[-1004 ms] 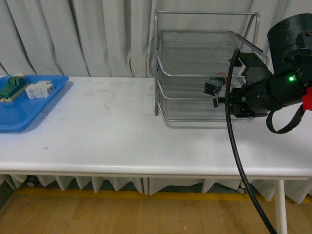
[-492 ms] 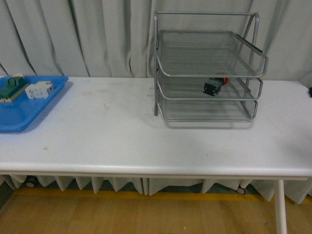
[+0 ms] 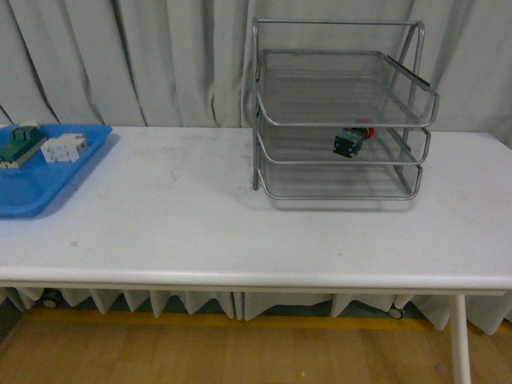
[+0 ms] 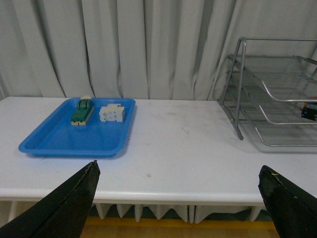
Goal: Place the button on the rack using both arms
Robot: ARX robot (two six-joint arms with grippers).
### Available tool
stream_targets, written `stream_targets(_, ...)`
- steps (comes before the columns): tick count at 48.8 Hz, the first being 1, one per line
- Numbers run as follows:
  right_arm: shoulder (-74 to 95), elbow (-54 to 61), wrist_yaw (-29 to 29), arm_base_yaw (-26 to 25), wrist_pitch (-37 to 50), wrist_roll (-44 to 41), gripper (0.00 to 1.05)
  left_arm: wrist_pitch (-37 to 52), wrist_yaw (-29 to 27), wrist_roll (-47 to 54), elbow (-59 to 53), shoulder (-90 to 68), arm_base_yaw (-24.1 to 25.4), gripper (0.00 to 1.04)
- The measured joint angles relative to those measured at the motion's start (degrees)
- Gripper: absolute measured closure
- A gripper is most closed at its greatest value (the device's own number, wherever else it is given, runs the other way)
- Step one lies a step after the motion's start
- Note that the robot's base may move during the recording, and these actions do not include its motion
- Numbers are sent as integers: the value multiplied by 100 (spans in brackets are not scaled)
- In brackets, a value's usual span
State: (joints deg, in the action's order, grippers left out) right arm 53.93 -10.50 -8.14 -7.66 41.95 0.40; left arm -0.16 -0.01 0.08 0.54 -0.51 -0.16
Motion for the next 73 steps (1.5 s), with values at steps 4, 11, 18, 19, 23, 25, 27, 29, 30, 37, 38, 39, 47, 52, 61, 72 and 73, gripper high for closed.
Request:
stream_targets(4, -435, 131, 157, 103, -79, -4, 103, 0, 0, 0, 0, 0, 0, 7)
stream_targets(11, -848, 437, 284, 251, -378, -4, 103, 0, 0, 0, 0, 0, 0, 7)
stream_targets(18, -1480, 621, 756, 802, -699, -7, 103, 0, 2, 0, 0, 0, 0, 7)
stream_targets(19, -1563, 645, 772, 798, -774, -7, 103, 0, 0, 0, 0, 0, 0, 7)
stream_targets(23, -1753, 715, 798, 791, -938, -4, 103, -2, 0, 0, 0, 0, 0, 7)
stream_targets(25, -1851, 748, 800, 791, -1010, -7, 103, -2, 0, 0, 0, 0, 0, 7)
stream_targets(27, -2004, 787, 798, 791, -1099, -4, 103, -2, 2, 0, 0, 0, 0, 7)
stream_targets(29, -2002, 933, 802, 791, -761, -7, 103, -2, 2, 0, 0, 0, 0, 7)
stream_targets(30, -2020, 951, 800, 791, -828, -7, 103, -2, 2, 0, 0, 0, 0, 7)
stream_targets(37, -2507, 988, 807, 791, -1353, -7, 103, -2, 0, 0, 0, 0, 0, 7)
stream_targets(38, -2579, 988, 809, 791, -1412, -7, 103, -2, 0, 0, 0, 0, 0, 7)
stream_targets(39, -2658, 988, 809, 791, -1458, -7, 103, -2, 0, 0, 0, 0, 0, 7)
stream_targets(47, -3176, 988, 811, 791, -1996, -7, 103, 0, 2, 0, 0, 0, 0, 7)
stream_targets(52, -3373, 988, 811, 791, -2153, -7, 103, 0, 0, 0, 0, 0, 0, 7)
stream_targets(61, -3713, 988, 813, 791, -2500, -7, 103, 0, 2, 0, 0, 0, 0, 7)
stream_targets(72, -4100, 988, 811, 791, -2881, -7, 103, 0, 0, 0, 0, 0, 0, 7)
stream_targets(73, -4144, 988, 811, 791, -2935, -7, 103, 0, 0, 0, 0, 0, 0, 7)
